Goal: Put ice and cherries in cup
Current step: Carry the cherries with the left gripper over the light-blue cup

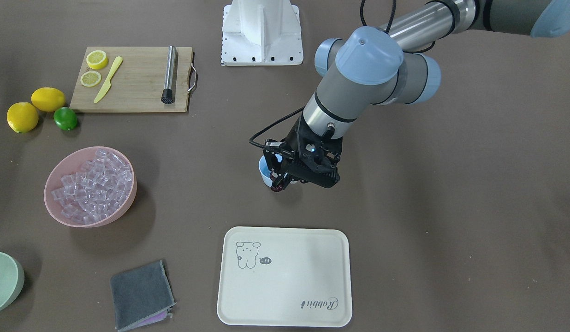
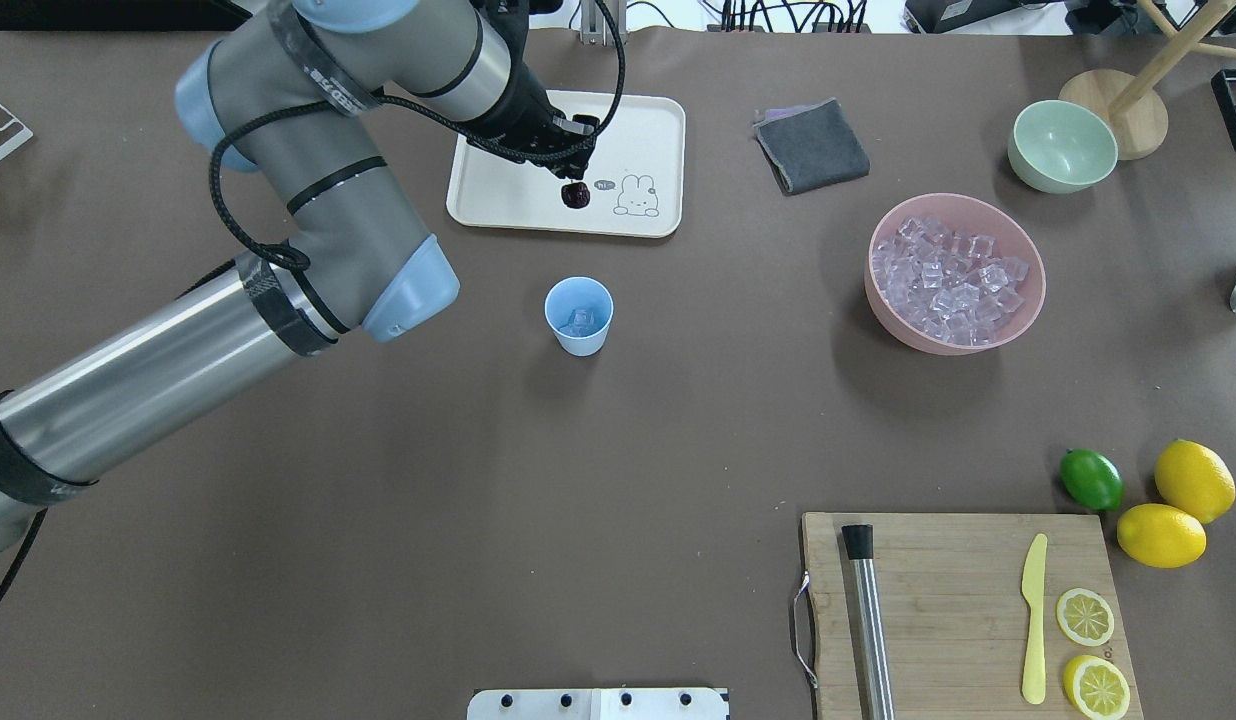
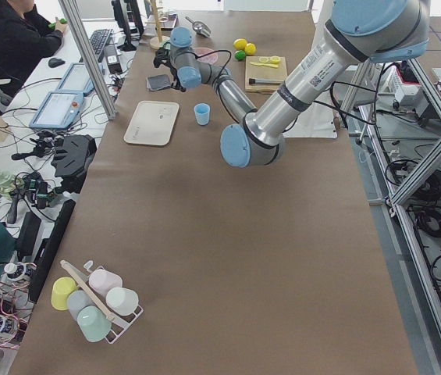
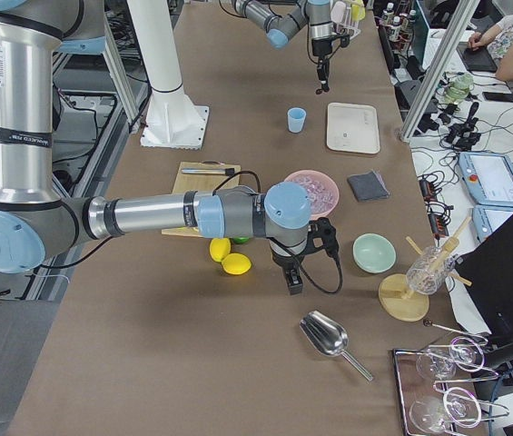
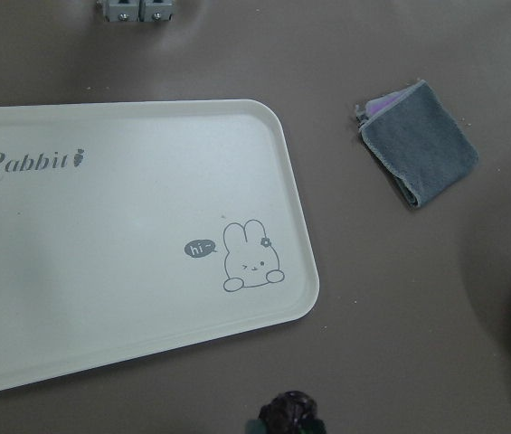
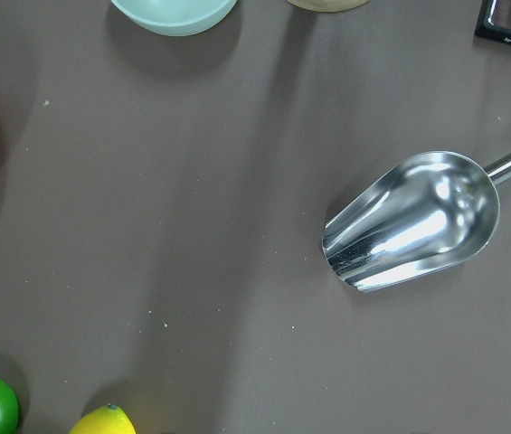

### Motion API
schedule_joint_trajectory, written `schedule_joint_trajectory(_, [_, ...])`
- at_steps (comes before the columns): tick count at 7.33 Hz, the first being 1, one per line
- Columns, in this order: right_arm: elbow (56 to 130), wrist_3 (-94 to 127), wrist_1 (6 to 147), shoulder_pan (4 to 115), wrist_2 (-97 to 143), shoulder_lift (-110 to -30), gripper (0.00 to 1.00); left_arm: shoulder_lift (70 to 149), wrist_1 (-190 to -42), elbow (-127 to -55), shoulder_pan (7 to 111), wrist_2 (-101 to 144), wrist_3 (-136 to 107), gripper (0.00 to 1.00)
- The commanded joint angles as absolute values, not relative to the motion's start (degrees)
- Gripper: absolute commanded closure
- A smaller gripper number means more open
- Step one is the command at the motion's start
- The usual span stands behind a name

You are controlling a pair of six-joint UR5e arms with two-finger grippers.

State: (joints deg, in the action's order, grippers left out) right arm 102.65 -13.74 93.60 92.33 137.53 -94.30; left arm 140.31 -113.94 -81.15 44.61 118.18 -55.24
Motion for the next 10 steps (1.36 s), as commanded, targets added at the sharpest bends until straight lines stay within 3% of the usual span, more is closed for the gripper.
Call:
schedule_joint_trajectory(1, [102.48, -13.80, 93.60, 92.29, 137.29, -94.31, 0.11, 140.36, -114.26, -81.21, 40.36, 110.70, -56.59, 1.00])
schedule_joint_trajectory(8, [103.01, -13.80, 93.16, 92.29, 136.93, -95.54, 0.10, 132.62, -121.47, -81.74, 38.94, 110.83, -56.68, 1.00])
schedule_joint_trajectory(10, [102.92, -13.89, 93.16, 92.29, 137.02, -95.54, 0.10, 132.63, -119.89, -86.02, 38.85, 110.92, -59.13, 1.00])
